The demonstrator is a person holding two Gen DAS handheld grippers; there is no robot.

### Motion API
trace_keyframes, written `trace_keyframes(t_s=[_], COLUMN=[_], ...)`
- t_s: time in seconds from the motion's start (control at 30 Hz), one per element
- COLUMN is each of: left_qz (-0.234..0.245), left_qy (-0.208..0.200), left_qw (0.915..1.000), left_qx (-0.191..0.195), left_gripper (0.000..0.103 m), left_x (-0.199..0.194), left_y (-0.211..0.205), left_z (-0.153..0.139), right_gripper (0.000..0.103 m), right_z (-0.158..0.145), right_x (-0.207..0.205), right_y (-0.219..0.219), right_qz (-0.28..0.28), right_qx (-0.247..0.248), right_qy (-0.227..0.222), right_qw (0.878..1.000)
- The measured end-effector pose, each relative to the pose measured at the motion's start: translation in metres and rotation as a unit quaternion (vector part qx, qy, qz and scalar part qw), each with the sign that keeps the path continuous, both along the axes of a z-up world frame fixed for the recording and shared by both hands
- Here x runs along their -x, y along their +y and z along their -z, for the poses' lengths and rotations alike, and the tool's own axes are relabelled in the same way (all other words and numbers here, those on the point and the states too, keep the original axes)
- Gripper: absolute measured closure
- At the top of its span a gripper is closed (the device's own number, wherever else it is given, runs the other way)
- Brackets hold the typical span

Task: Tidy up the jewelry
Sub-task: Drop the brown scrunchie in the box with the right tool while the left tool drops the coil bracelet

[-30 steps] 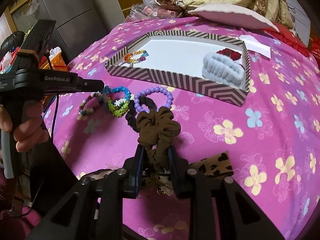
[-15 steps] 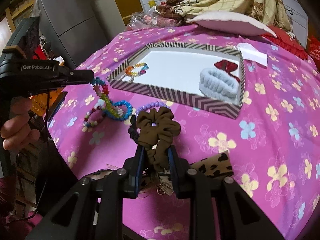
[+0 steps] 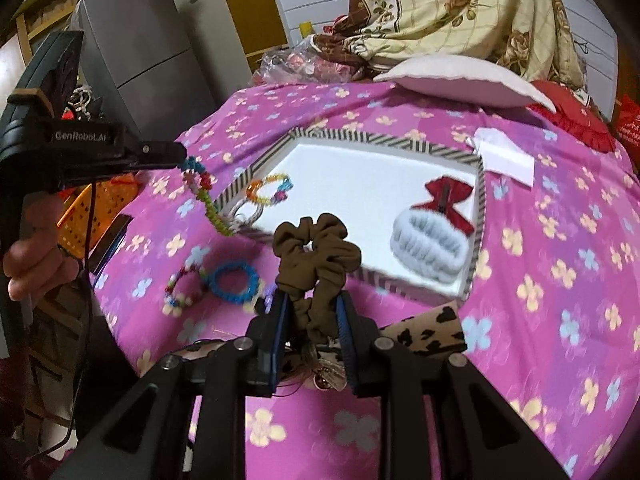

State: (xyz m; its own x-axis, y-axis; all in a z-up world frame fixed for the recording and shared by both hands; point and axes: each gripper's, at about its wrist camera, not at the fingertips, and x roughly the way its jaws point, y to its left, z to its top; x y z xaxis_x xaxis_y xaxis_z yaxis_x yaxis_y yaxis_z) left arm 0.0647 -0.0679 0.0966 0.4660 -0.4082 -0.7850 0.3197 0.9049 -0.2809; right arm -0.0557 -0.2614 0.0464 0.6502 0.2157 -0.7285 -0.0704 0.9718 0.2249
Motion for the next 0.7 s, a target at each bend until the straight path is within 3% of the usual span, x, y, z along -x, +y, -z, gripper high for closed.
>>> trace_keyframes(t_s=[0.33, 0.7], left_qz=[-0.025, -0.039], left_qy=[-0.002, 0.011], left_qw=[0.9993, 0.9975], left_qx=[-0.026, -0.058], left_gripper=[0.077, 0.077], left_x=[-0.056, -0.117], left_y=[-0.012, -0.034], left_z=[0.003, 0.035], right_gripper=[0.079, 0.079], right_z=[-0.007, 0.026], right_x=[-0.069, -0.152], right_y=[-0.022, -0.053], right_qz=[0.023, 0.051], right_qx=[0.004, 0.001], right_qy=[0.002, 0.044], right_qw=[1.000, 0.998])
